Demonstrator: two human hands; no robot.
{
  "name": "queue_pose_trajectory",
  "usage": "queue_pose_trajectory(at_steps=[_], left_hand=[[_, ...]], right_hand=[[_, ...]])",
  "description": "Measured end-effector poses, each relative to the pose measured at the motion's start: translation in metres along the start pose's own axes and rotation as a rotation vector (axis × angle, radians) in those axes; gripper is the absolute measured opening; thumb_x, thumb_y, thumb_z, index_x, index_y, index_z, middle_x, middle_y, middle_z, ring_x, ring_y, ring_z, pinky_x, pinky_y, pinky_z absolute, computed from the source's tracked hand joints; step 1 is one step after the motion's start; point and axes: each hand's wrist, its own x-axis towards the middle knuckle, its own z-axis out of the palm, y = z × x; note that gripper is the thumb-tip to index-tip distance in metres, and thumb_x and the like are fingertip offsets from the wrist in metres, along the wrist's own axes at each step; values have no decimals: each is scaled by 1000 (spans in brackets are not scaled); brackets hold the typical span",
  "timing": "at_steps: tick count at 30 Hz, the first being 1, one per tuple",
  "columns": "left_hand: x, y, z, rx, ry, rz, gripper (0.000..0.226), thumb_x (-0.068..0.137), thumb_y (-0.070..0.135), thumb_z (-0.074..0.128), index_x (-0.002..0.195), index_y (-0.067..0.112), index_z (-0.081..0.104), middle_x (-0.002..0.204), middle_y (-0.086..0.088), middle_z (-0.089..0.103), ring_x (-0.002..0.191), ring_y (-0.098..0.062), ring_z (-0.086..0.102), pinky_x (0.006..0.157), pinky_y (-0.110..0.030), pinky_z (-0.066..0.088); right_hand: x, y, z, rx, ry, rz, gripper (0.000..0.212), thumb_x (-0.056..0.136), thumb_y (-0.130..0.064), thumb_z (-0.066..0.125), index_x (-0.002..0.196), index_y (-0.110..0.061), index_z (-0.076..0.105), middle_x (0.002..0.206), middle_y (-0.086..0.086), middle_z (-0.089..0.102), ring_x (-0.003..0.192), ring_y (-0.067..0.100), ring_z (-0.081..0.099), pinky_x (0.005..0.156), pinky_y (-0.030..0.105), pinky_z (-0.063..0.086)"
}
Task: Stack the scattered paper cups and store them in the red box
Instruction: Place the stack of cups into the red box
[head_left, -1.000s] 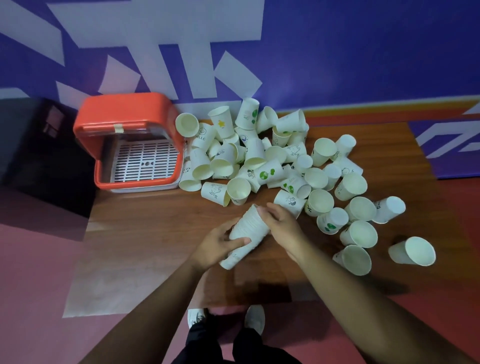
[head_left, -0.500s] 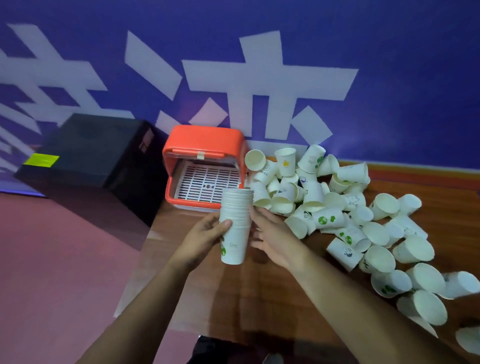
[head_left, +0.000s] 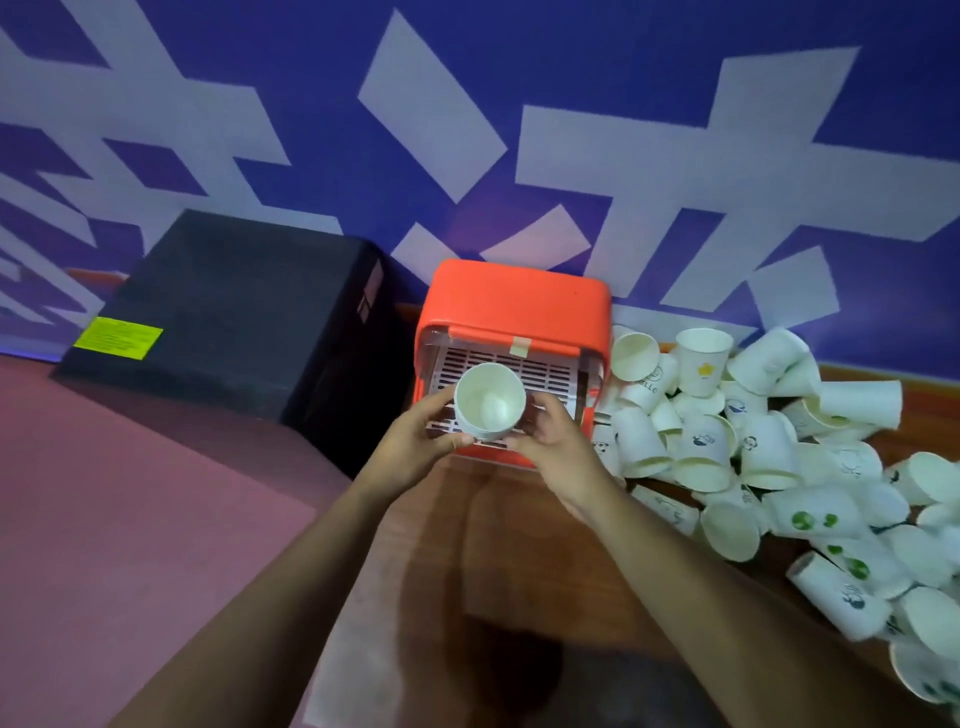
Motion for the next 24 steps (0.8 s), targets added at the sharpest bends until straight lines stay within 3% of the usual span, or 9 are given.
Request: queue_pose_trajectory(at_steps=[4,11,16,20,24], left_hand=[[23,-30,-7,-6,5,-22,65,85,16,80,144,24,55,138,9,63,131,-12,57,113,-44,44],[46,-51,10,-104,60,-82,61,89,5,72,146,18,52,139,1,62,128,-15,59,111,-45,46],[44,-50,15,-320,7,-212,55,95,33,68,147,31,51,144,7,59,138,-14,51,119,-47,36],[47,-45,17,-325,39,-202,46,101,40,58,146,38,50,145,16,56,139,-9,48,120,-49,34],[58,-37,20,-330,112,-165,47,102,43,55,148,33,49,147,13,56,140,-10,48,119,-50,34]], right_hand=[[29,14,11,-31,27,11,47,89,3,66,126,-19,48,130,3,63,122,13,59,99,29,48],[61,26,14,-61,125,78,51,91,0,64,138,-12,45,131,4,62,121,15,59,98,32,50],[75,30,12,-67,158,71,42,93,-1,60,132,-15,52,125,-1,63,115,13,60,105,37,47],[80,33,16,104,139,80,35,97,-1,55,114,-31,60,114,-14,66,118,11,60,108,37,44],[91,32,16,421,98,142,27,102,-7,44,114,-22,63,122,-2,67,125,15,56,114,38,35]])
